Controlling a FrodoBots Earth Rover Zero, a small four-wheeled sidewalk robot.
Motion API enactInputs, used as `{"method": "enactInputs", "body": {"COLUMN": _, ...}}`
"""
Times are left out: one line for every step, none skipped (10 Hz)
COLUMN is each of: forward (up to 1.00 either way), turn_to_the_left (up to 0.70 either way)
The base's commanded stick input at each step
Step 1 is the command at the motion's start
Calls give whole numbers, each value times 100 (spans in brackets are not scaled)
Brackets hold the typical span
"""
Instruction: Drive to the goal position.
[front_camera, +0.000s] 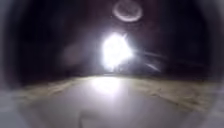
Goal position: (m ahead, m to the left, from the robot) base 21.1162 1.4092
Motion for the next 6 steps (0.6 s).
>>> {"method": "enactInputs", "body": {"forward": 85, "turn_to_the_left": 0}}
{"method": "enactInputs", "body": {"forward": 85, "turn_to_the_left": 0}}
{"method": "enactInputs", "body": {"forward": 85, "turn_to_the_left": 0}}
{"method": "enactInputs", "body": {"forward": 85, "turn_to_the_left": 0}}
{"method": "enactInputs", "body": {"forward": 85, "turn_to_the_left": 0}}
{"method": "enactInputs", "body": {"forward": 85, "turn_to_the_left": 0}}
